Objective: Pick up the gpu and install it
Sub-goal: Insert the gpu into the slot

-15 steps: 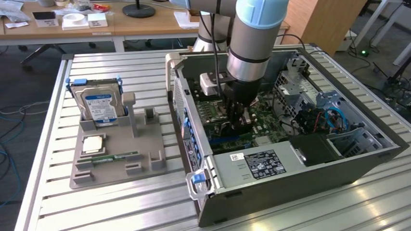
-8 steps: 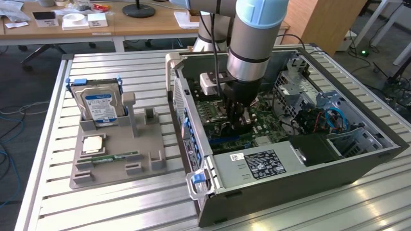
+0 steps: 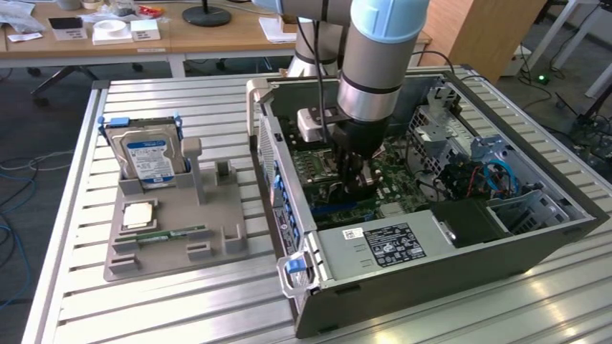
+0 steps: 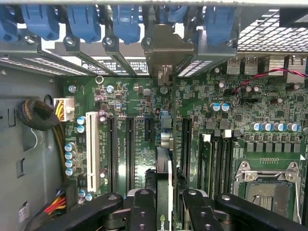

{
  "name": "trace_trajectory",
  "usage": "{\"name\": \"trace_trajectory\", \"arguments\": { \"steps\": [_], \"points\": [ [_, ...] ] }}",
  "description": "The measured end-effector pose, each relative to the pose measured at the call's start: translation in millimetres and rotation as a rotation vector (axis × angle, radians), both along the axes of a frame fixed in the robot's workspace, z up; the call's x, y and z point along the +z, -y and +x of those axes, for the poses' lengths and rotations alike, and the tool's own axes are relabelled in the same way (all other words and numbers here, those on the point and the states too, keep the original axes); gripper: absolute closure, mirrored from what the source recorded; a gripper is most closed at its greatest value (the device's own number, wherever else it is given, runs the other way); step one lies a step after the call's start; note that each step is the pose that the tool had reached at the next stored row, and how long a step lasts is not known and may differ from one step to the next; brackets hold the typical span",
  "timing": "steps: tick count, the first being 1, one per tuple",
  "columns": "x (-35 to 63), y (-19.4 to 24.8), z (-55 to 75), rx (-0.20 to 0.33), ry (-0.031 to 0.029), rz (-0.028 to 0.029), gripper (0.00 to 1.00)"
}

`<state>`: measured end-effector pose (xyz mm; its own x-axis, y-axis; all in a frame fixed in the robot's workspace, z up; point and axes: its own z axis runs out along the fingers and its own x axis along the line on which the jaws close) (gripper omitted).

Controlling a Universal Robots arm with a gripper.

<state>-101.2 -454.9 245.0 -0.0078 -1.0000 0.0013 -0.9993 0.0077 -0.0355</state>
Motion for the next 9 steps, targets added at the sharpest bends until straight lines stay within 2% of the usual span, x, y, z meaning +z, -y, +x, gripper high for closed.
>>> {"name": "trace_trajectory", "arguments": {
  "steps": [9],
  "points": [
    [-3.5, 0.1, -0.3, 0.0, -0.0001, -0.0003, 0.74]
  ]
}}
